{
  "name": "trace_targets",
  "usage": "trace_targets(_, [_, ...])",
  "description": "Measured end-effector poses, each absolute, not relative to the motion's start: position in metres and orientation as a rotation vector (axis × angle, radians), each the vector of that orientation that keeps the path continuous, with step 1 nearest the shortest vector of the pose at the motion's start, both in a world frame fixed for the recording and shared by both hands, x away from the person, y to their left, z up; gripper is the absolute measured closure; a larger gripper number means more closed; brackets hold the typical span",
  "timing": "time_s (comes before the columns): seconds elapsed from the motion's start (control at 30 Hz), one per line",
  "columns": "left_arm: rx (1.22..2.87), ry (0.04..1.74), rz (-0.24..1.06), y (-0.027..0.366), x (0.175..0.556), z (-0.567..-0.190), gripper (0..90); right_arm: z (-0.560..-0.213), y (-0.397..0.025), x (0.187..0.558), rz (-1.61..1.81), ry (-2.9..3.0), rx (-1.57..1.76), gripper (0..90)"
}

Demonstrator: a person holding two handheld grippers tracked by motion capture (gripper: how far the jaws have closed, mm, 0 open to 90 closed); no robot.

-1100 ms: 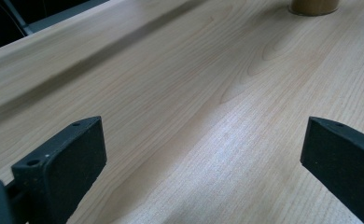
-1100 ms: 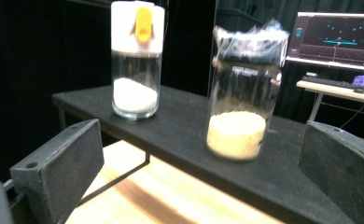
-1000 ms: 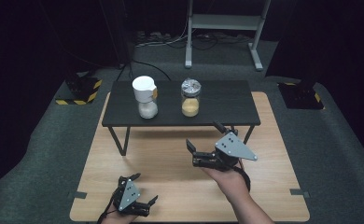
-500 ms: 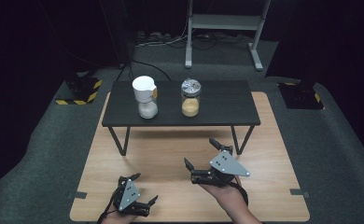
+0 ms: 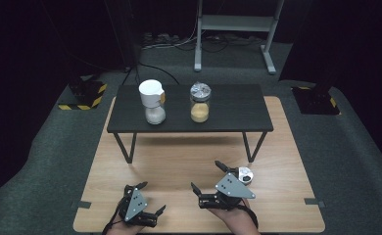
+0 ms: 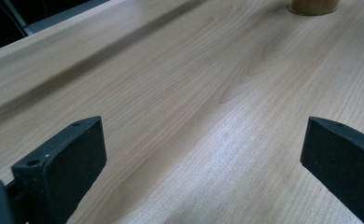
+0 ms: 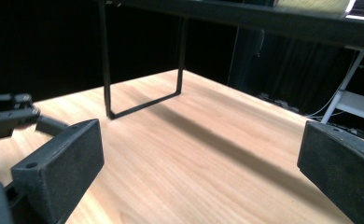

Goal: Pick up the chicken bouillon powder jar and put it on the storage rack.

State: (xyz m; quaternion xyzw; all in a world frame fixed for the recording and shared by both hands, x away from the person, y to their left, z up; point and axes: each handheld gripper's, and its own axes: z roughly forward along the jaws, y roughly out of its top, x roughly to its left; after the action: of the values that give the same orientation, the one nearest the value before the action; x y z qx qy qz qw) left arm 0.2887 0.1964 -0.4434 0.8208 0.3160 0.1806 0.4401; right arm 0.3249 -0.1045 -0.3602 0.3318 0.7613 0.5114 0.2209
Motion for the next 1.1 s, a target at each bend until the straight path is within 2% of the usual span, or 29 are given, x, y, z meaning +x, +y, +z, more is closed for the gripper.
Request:
trace_targets(0.77, [2.035, 0.781, 0.452, 0.197, 0.288, -0.443, 0.5, -0.432, -0.100, 0.295, 1.225, 2.272, 0.884, 0.1])
trace_targets(1.1, [2.029, 0.784, 0.447, 0.197, 0.289, -0.443, 0.5, -0.434, -0.092, 0.293, 1.149, 2.317, 0.806, 0.0])
